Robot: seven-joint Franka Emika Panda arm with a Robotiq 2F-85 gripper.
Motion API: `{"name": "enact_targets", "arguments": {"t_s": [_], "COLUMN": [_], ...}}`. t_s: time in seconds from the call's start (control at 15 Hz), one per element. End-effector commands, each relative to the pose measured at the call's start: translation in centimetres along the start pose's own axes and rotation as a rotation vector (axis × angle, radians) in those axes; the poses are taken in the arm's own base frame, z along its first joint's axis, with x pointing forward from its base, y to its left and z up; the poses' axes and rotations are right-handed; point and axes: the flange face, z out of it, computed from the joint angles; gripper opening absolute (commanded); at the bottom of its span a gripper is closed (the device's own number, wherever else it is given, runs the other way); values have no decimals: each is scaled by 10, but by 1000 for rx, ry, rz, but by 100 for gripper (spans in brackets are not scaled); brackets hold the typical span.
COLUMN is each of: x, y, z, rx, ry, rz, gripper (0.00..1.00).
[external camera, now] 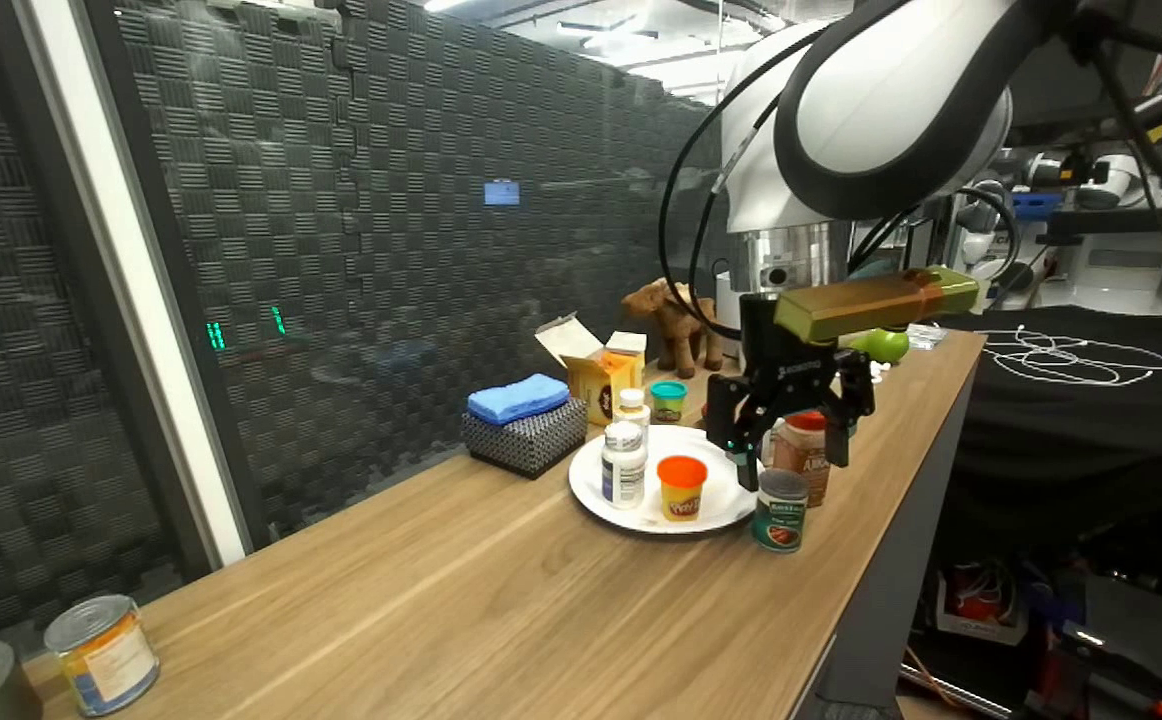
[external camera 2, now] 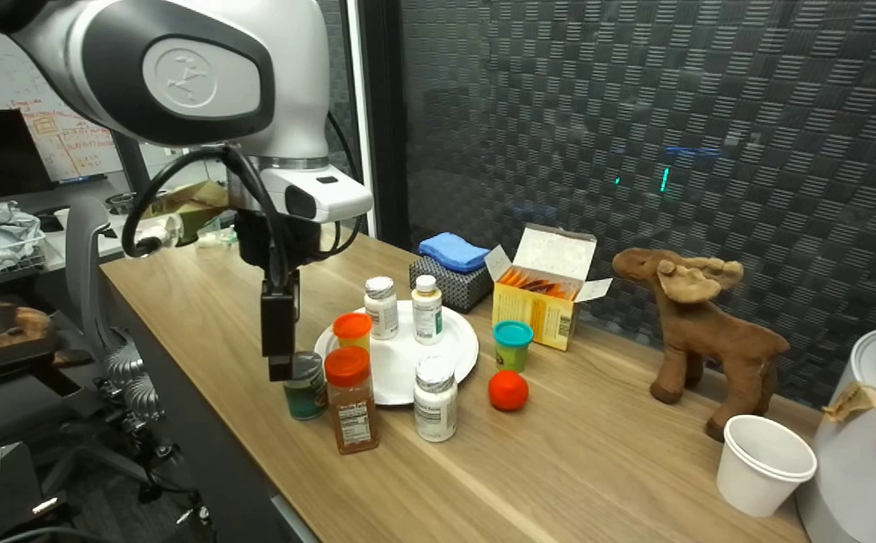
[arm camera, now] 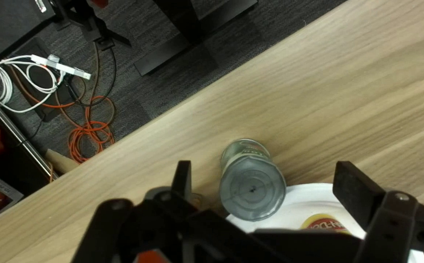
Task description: Put the objects on the table onto the tray
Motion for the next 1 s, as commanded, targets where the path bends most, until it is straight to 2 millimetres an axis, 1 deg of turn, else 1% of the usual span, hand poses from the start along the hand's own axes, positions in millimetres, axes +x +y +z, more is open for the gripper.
{"name": "enact_targets", "arguments": {"t_s": [0.0, 0.2, 0.67, 0.73, 0.8, 0.87, 0.93], "x": [12, 19, 32, 32, 32, 33, 33], "y": [5, 4, -6, -7, -7, -7, -7], "z": [0, 3, 10, 11, 11, 13, 14], "rx": [19, 34, 63, 66, 68, 66, 66], "ry": [8, -4, -23, -27, -29, -30, -33], "rz": [33, 30, 36, 38, 41, 43, 43], "gripper": [100, 100, 99, 83, 74, 71, 63]}}
